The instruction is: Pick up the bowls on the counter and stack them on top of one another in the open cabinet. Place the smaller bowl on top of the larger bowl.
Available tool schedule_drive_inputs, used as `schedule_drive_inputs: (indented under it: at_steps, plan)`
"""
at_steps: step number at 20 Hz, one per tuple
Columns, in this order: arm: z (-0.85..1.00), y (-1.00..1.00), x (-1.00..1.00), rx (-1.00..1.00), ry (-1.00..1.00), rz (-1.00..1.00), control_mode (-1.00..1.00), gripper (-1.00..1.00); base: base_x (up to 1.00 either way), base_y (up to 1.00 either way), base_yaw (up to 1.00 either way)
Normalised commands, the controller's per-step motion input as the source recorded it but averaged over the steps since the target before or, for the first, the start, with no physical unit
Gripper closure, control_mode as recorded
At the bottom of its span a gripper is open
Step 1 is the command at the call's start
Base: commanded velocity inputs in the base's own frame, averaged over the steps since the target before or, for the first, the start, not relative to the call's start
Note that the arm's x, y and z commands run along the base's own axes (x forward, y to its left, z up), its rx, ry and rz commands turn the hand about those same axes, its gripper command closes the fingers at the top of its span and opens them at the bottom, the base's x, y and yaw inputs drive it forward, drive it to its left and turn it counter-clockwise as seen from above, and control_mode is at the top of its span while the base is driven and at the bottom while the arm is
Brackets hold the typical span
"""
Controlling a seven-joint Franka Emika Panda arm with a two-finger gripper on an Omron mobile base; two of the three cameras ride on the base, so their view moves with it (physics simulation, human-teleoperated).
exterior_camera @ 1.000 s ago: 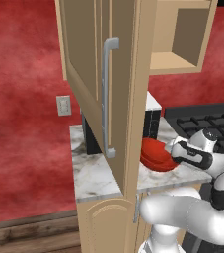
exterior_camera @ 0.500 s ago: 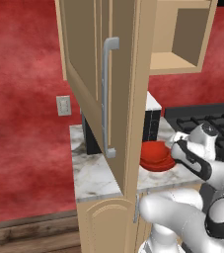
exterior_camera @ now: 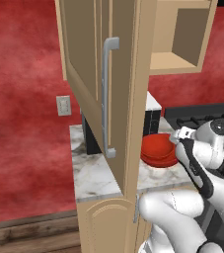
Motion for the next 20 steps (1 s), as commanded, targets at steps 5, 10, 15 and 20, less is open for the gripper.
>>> schedule_drive_inputs:
  at_steps: [5, 10, 15, 20]
  plan:
    - [0.65, 0.00, -0.41, 0.00, -0.10, 0.00, -1.00, 1.00, 0.00, 0.00, 0.00]
    - [0.63, 0.03, -0.40, 0.00, -0.08, 0.00, -1.00, 1.00, 0.00, 0.00, 0.00]
    - [0.63, 0.16, -0.35, 0.00, -0.05, 0.00, -1.00, 1.00, 0.00, 0.00, 0.00]
    - [0.66, 0.18, -0.33, 0.00, -0.01, -0.03, -1.00, 1.00, 0.00, 0.00, 0.00]
